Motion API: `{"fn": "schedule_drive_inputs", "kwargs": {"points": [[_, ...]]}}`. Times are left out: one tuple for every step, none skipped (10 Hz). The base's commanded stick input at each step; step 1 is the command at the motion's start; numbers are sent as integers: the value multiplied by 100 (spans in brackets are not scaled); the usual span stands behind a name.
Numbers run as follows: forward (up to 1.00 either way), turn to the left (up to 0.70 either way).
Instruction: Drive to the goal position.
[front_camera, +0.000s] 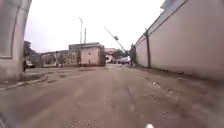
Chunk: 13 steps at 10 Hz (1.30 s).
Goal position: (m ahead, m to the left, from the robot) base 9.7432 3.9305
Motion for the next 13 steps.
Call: {"fn": "schedule_drive_inputs", "kwargs": {"points": [[70, 0], [70, 0], [70, 0], [70, 0], [70, 16], [70, 27], [70, 34], [70, 18], [70, 2], [70, 0], [70, 0], [70, 0], [70, 0]]}}
